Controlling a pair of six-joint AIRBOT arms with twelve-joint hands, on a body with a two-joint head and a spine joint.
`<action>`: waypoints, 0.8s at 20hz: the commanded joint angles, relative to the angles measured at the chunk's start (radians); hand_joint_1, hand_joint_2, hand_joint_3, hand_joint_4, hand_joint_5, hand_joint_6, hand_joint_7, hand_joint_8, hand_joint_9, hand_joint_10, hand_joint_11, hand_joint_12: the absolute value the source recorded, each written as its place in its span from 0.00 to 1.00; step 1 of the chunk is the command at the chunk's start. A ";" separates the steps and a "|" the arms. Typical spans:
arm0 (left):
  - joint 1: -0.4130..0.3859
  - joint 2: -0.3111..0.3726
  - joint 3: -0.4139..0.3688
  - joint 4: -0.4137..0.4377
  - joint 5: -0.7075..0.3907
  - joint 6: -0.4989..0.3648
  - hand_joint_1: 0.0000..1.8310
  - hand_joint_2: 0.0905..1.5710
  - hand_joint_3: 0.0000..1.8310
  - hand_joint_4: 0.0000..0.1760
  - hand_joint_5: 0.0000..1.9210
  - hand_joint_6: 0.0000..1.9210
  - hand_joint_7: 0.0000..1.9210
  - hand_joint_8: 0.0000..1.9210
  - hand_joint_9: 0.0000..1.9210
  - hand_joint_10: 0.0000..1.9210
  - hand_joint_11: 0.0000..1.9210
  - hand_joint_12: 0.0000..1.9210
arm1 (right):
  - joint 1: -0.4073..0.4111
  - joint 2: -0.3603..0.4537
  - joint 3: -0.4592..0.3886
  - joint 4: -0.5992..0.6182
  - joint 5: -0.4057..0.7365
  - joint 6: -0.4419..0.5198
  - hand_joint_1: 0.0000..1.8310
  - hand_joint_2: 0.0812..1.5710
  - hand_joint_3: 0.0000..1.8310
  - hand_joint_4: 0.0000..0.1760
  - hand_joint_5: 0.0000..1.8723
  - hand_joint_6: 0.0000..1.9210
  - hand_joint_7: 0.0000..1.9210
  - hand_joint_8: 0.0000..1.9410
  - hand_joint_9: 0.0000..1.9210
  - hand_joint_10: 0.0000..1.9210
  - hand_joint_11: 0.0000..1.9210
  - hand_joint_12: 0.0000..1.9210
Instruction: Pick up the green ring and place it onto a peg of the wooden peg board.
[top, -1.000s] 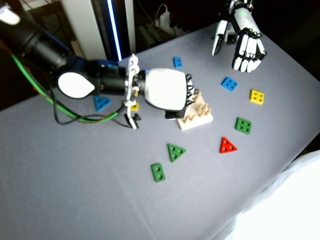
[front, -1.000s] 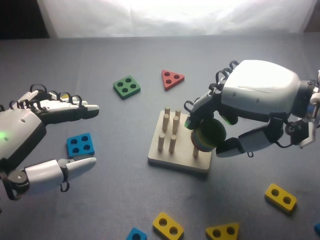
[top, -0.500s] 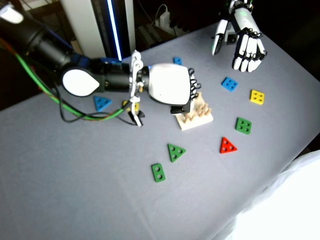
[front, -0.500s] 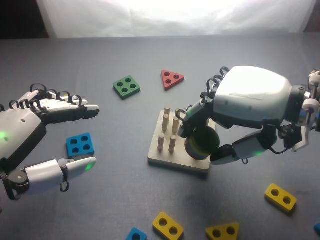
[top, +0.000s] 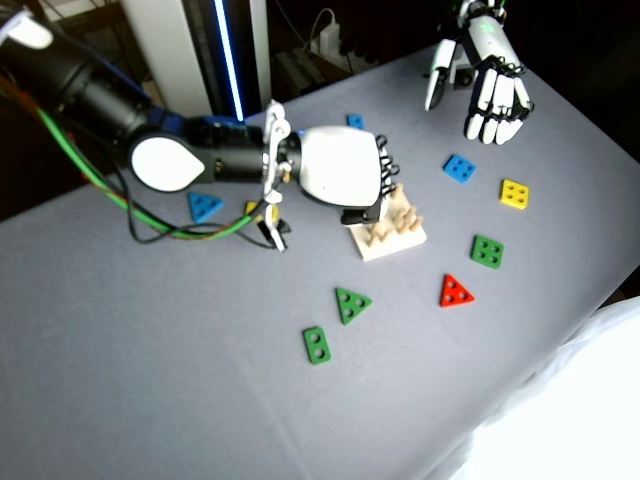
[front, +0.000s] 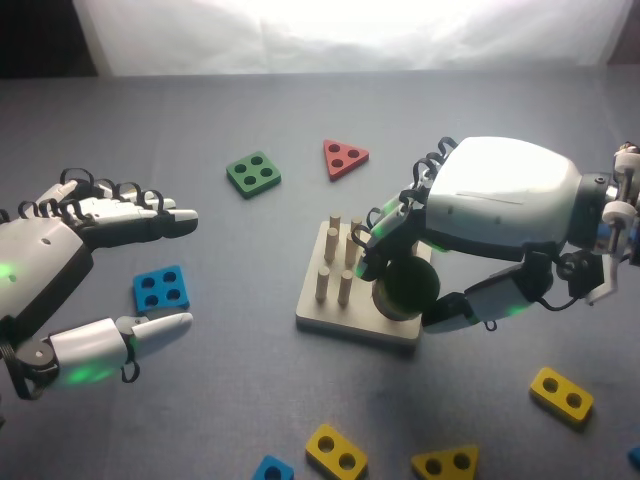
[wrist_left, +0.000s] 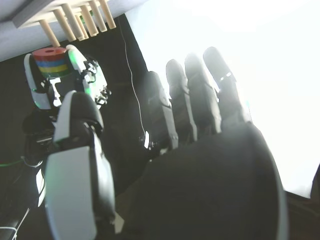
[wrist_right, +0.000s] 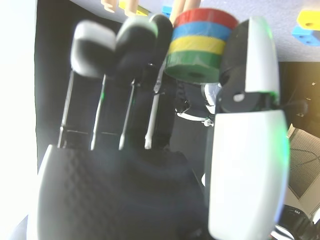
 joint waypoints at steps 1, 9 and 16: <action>-0.010 -0.010 0.003 0.014 -0.131 -0.007 0.40 0.69 0.00 0.14 0.30 0.00 0.25 0.00 0.19 0.00 0.00 0.49 | 0.017 -0.002 -0.003 0.034 0.105 0.003 0.61 0.70 0.00 0.00 0.51 0.53 0.42 0.31 0.41 0.43 0.35 0.68; -0.009 -0.011 0.003 0.014 -0.131 -0.007 0.44 0.68 0.00 0.09 0.32 0.00 0.27 0.00 0.21 0.00 0.00 0.49 | 0.017 -0.002 -0.001 0.079 0.122 0.002 0.57 0.63 0.00 0.06 0.42 0.01 0.32 0.00 0.32 0.01 0.13 0.49; -0.009 -0.011 0.003 0.014 -0.132 -0.008 0.43 0.68 0.00 0.04 0.32 0.00 0.26 0.00 0.21 0.00 0.00 0.53 | 0.017 -0.002 0.001 0.079 0.121 0.002 0.57 0.63 0.00 0.02 0.43 0.01 0.34 0.01 0.34 0.01 0.15 0.49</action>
